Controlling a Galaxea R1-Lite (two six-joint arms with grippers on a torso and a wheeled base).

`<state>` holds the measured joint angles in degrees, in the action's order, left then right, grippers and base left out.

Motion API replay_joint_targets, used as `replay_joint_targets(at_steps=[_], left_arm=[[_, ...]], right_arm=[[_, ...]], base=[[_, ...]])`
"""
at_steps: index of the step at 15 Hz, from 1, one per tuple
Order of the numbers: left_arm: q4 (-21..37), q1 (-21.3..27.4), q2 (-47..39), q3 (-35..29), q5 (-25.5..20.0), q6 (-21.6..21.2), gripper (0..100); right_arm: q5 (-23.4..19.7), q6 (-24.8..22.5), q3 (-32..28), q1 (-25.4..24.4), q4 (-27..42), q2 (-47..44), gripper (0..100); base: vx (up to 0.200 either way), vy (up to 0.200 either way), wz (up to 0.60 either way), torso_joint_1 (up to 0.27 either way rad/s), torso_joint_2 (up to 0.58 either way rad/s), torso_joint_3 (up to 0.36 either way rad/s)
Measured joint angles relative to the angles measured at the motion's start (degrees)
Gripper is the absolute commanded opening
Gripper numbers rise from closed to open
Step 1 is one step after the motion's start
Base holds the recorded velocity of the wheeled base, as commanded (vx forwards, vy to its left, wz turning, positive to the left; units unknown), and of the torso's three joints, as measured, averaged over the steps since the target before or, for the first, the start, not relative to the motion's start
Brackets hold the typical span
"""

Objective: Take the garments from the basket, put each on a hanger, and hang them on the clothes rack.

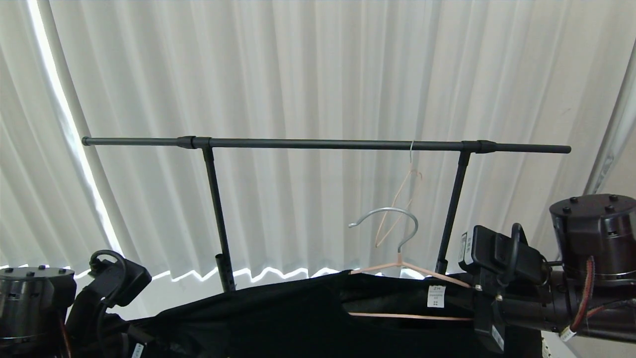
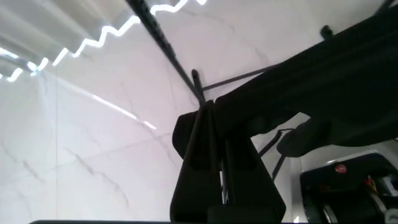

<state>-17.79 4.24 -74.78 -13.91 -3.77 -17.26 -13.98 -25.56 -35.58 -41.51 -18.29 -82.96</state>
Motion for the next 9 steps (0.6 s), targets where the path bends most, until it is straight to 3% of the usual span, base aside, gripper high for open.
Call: replay_joint_targets(at_steps=[5,9], left_arm=[[0.02,-2.18,-0.57,1.29,0.57,0.2,0],[0.0,-0.59,1.0,1.4,-1.51,0.46,0]], right_arm=[[0.0,0.0,-0.05,0.61,0.04,0.33,0],[0.05,0.09,-0.02,0.8,0.0,0.62,0]], base=[[0.0,0.0,0.0,0.0,0.0,0.0],[0.0,0.0,0.0,0.0,0.0,0.0]])
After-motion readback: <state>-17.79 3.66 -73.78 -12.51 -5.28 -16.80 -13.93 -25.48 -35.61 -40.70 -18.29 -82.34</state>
